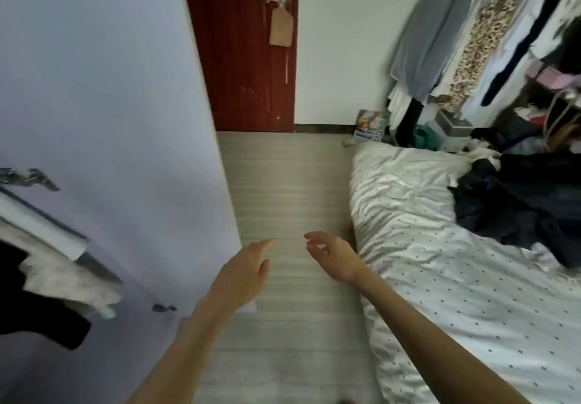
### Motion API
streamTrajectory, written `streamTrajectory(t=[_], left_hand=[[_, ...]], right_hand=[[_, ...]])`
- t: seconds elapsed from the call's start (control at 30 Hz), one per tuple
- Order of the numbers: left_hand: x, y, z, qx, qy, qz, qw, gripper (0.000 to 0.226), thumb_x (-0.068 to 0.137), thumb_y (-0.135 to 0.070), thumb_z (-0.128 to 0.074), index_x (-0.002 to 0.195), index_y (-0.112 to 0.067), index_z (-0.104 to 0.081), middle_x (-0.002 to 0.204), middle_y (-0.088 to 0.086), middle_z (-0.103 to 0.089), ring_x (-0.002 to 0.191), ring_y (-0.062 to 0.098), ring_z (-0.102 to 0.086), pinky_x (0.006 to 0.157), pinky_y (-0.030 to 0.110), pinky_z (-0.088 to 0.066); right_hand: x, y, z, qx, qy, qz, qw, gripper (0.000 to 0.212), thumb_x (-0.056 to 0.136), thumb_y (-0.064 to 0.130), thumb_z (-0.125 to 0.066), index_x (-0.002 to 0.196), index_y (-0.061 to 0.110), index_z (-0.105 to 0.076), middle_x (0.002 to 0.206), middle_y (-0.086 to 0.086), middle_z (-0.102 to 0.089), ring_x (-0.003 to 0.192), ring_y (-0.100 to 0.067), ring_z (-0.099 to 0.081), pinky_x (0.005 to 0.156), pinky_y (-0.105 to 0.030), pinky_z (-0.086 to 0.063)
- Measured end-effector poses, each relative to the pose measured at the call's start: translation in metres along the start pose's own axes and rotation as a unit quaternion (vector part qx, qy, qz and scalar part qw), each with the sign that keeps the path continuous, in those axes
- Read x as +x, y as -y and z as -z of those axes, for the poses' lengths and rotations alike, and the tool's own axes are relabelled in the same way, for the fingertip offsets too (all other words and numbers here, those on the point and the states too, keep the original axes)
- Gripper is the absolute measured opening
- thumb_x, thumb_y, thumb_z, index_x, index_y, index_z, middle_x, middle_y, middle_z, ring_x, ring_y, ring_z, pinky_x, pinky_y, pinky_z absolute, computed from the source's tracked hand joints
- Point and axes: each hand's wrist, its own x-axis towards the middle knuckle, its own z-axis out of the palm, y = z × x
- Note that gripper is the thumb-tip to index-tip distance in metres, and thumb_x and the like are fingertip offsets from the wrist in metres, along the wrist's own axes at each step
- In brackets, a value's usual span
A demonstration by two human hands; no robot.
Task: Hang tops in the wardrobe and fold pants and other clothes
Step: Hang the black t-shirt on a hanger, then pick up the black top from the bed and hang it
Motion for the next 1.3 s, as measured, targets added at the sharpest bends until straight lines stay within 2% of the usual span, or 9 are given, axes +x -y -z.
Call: streamTrajectory(t=[0.17,0.3,0.5,0.63,0.77,0.87,1.0,1.17,1.3], left_hand=[[0.032,-0.115,-0.076,0.01,0.077,-0.143,0.987,0.045,0.096,-0.015,-0.045,0.141,-0.02,-0.04,0.139,0.001,-0.048,0.127,0.017,-0.045,0.104,0.03,-0.034],[0.048,-0.223,-0.152,0.013,0.149,-0.209,0.966,0.044,0.097,-0.022,-0.044,0.14,-0.027,-0.04,0.141,-0.002,-0.046,0.127,0.021,-0.046,0.1,0.031,-0.038],[0.044,-0.368,-0.282,0.053,0.279,-0.323,0.903,0.046,0.1,-0.021,-0.038,0.145,-0.023,-0.031,0.149,-0.006,-0.035,0.134,0.012,-0.036,0.107,0.029,-0.034],[0.03,-0.45,-0.358,0.075,0.336,-0.381,0.858,0.046,0.101,-0.019,-0.036,0.146,-0.021,-0.03,0.15,-0.005,-0.031,0.136,0.012,-0.031,0.107,0.024,-0.029],[0.022,-0.518,-0.432,0.123,0.352,-0.43,0.822,0.046,0.1,-0.017,-0.036,0.146,-0.018,-0.029,0.153,-0.002,-0.025,0.14,0.011,-0.023,0.113,0.026,-0.021],[0.024,-0.552,-0.485,0.168,0.346,-0.449,0.807,0.048,0.101,-0.019,-0.034,0.148,-0.021,-0.023,0.157,-0.003,-0.013,0.144,0.012,-0.01,0.116,0.033,-0.013],[0.031,-0.578,-0.559,0.22,0.378,-0.433,0.788,0.055,0.102,-0.029,-0.028,0.15,-0.029,-0.003,0.158,-0.003,0.012,0.145,0.019,0.013,0.115,0.049,-0.002],[0.037,-0.567,-0.633,0.329,0.395,-0.421,0.747,0.063,0.098,-0.042,-0.031,0.15,-0.03,0.004,0.156,0.005,0.019,0.144,0.025,0.012,0.107,0.053,-0.019],[0.043,-0.558,-0.656,0.363,0.401,-0.417,0.73,0.069,0.097,-0.047,-0.029,0.148,-0.028,0.013,0.154,0.006,0.027,0.143,0.026,0.017,0.107,0.052,-0.017]], right_hand=[[-0.078,-0.094,0.081,0.068,-0.102,-0.102,0.987,0.031,0.098,0.014,-0.047,0.127,0.006,-0.056,0.124,-0.011,-0.061,0.112,-0.027,-0.058,0.093,-0.027,-0.042],[-0.171,-0.194,0.147,0.101,-0.21,-0.201,0.952,0.031,0.098,0.016,-0.048,0.127,0.011,-0.056,0.122,-0.007,-0.063,0.105,-0.022,-0.062,0.075,-0.012,-0.039],[-0.307,-0.329,0.216,0.111,-0.309,-0.325,0.887,0.03,0.096,0.016,-0.05,0.124,0.013,-0.059,0.118,-0.006,-0.064,0.108,-0.023,-0.061,0.086,-0.02,-0.04],[-0.369,-0.404,0.244,0.145,-0.354,-0.395,0.836,0.029,0.095,0.016,-0.048,0.122,0.014,-0.06,0.1,-0.004,-0.066,0.089,-0.018,-0.062,0.071,-0.017,-0.038],[-0.414,-0.482,0.264,0.154,-0.368,-0.443,0.803,0.031,0.096,0.015,-0.047,0.126,0.013,-0.057,0.115,-0.009,-0.066,0.105,-0.026,-0.061,0.079,-0.022,-0.037],[-0.434,-0.541,0.276,0.157,-0.37,-0.481,0.779,0.034,0.096,0.015,-0.044,0.129,0.012,-0.053,0.11,-0.015,-0.066,0.105,-0.03,-0.06,0.07,-0.021,-0.033],[-0.451,-0.62,0.279,0.121,-0.347,-0.564,0.74,0.048,0.097,0.028,-0.046,0.141,0.011,-0.037,0.141,-0.011,-0.044,0.131,-0.029,-0.039,0.103,-0.037,-0.035],[-0.453,-0.694,0.264,0.129,-0.268,-0.642,0.706,0.074,0.094,0.044,-0.047,0.15,0.01,-0.012,0.156,-0.009,-0.016,0.141,-0.029,-0.018,0.109,-0.042,-0.028],[-0.45,-0.725,0.257,0.159,-0.319,-0.655,0.667,0.043,0.094,0.015,-0.05,0.134,0.002,-0.04,0.137,-0.017,-0.042,0.124,-0.032,-0.043,0.095,-0.036,-0.04]])
